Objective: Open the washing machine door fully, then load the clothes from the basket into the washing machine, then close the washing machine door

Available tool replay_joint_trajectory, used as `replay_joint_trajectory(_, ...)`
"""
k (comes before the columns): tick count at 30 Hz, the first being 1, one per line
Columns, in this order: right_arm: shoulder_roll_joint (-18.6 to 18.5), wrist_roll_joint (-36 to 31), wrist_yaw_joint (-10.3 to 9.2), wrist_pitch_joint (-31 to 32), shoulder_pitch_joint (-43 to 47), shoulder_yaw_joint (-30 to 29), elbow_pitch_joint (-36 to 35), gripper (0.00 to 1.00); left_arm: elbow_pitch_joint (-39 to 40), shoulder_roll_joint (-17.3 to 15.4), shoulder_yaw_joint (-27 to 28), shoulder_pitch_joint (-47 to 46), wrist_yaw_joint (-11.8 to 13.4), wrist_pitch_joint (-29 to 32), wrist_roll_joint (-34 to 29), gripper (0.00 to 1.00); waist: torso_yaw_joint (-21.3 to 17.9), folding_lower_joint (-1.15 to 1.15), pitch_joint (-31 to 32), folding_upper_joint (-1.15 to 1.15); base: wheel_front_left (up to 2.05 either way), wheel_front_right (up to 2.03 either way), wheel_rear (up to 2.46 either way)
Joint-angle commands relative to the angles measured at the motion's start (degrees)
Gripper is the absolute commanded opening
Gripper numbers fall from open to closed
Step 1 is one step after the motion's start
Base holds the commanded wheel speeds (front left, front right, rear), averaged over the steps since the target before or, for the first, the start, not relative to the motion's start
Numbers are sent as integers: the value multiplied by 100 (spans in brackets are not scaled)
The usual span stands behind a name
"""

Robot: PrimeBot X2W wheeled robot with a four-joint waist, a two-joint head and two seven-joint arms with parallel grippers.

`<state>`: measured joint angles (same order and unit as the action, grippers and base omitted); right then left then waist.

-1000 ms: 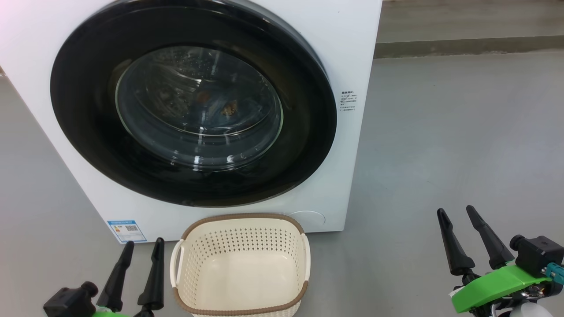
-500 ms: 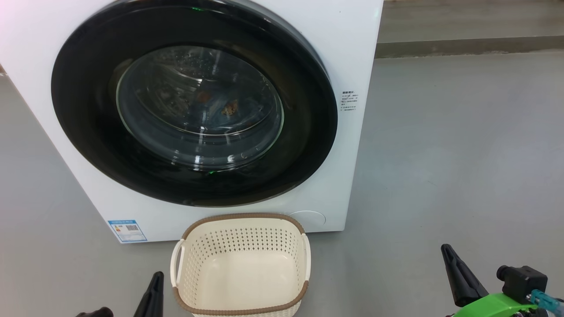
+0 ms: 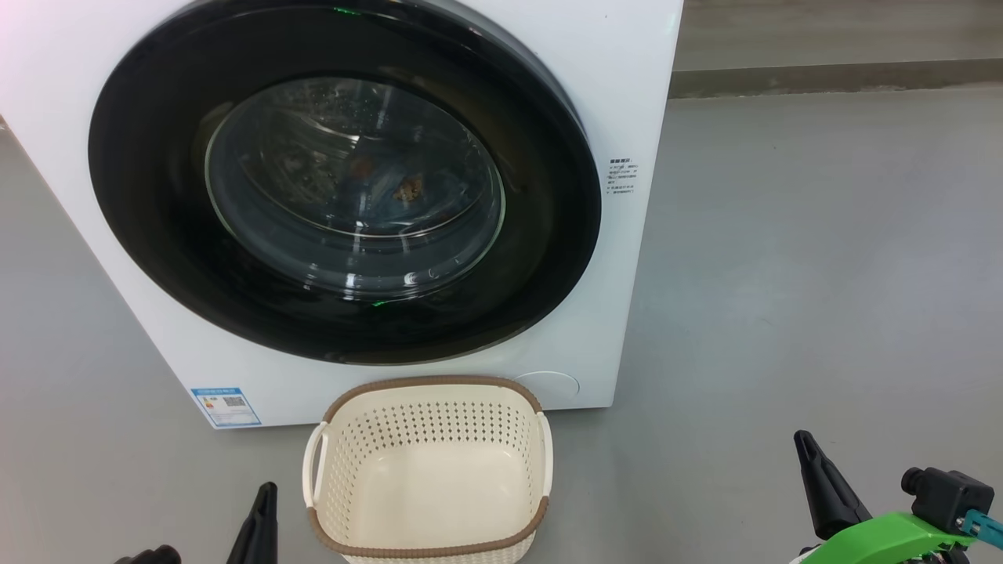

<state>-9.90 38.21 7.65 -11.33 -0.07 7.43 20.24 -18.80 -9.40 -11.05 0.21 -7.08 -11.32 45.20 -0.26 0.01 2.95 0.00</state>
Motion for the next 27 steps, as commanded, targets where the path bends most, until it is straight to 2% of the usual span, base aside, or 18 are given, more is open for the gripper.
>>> replay_joint_trajectory(1,-48,177,-3,33,-245,-60,-160,0,179,-28,119,-225,12,35,163,0,1,-1,-4,0,0,0,0)
replay_joint_trajectory(27,132,1432,-6,455,-354,-384,-256,0,296,135,514,-328,46,454,1254,0,6,-1,-73,0,0,0,0)
